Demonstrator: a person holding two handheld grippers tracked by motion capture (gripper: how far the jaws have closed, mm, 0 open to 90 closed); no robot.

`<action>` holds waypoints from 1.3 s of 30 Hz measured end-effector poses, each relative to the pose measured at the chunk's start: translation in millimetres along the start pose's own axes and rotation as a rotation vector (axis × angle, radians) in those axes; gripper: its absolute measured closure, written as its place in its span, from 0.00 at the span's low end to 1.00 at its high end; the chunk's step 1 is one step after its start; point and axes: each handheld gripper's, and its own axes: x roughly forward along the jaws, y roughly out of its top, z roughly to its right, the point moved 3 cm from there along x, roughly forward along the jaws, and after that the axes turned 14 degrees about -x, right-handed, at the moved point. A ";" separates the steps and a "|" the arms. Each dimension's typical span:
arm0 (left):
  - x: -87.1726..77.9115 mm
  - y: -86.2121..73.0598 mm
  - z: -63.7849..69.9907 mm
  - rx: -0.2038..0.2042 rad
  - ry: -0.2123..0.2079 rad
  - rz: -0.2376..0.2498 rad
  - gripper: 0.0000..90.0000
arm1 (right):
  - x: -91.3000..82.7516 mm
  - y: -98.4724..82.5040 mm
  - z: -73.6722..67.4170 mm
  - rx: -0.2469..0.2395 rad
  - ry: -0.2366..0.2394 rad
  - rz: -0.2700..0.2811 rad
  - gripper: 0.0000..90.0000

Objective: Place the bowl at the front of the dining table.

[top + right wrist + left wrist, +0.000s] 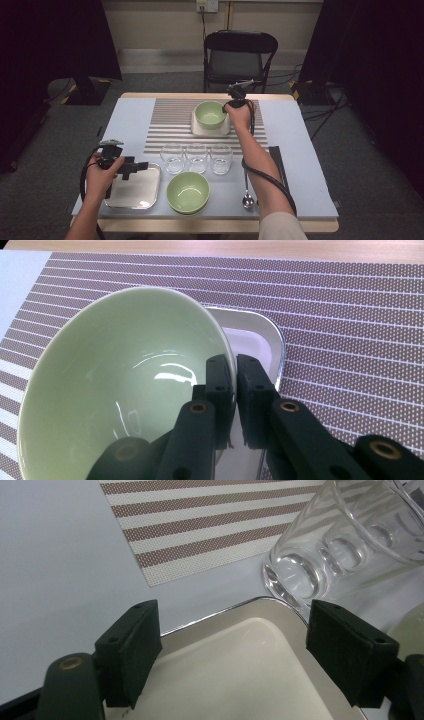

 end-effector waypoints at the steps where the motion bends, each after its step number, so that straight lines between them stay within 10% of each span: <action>1: -0.1 0.0 0.0 0.001 0.000 0.000 0.24 | 0.0 0.1 -0.3 -0.001 -0.001 0.000 0.94; 15: -1.1 0.0 -0.6 0.008 0.001 -0.001 0.24 | -3.1 1.5 -0.2 0.000 -0.004 0.002 0.94; 39: 1.0 -1.1 3.4 0.017 0.008 -0.009 0.24 | -18.9 -5.5 9.3 -0.081 -0.018 0.066 0.60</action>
